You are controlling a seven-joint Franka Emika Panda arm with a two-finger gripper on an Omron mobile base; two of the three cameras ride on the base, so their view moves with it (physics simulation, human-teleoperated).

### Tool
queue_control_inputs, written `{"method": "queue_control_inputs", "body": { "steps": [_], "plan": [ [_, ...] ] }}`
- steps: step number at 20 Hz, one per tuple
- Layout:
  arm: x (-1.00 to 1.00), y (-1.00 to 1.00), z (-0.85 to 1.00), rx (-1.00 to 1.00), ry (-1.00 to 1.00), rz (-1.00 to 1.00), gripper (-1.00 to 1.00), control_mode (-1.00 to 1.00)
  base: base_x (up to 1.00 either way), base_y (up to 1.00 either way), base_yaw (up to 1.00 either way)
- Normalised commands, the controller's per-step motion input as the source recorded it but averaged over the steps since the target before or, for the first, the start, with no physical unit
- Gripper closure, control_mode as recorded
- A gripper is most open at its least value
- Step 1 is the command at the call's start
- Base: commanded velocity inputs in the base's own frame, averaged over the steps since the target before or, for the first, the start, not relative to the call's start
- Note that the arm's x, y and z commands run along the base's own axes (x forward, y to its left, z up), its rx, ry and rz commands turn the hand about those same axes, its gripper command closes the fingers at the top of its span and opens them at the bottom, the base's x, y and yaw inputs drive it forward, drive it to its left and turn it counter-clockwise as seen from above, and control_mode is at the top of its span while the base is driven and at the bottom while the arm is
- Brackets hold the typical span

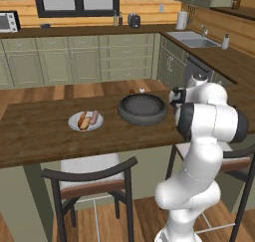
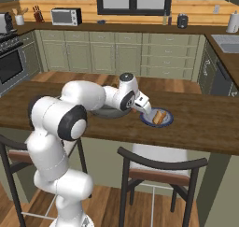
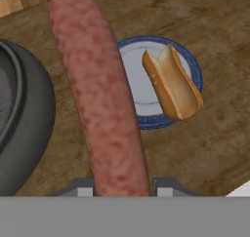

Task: Place one bun and one sausage from the bowl on each plate.

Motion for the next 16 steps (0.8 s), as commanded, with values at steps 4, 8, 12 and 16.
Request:
{"method": "queue_control_inputs", "body": {
  "steps": [4, 8, 12, 16],
  "plan": [
    [0.62, -0.09, -0.26, 0.0, 0.1, 0.0, 1.0, -1.0, 0.0, 0.0, 0.0],
    [0.52, -0.17, -0.22, 0.0, 0.08, 0.0, 1.0, -1.0, 0.0, 0.0, 0.0],
    [0.24, -0.34, -0.23, 0.0, 0.05, 0.0, 1.0, -1.0, 0.0, 0.0, 0.0],
    [0.1, -0.2, -0.45, 0.0, 0.05, 0.01, 1.0, -1.0, 0.0, 0.0, 0.0]
  ]
}}
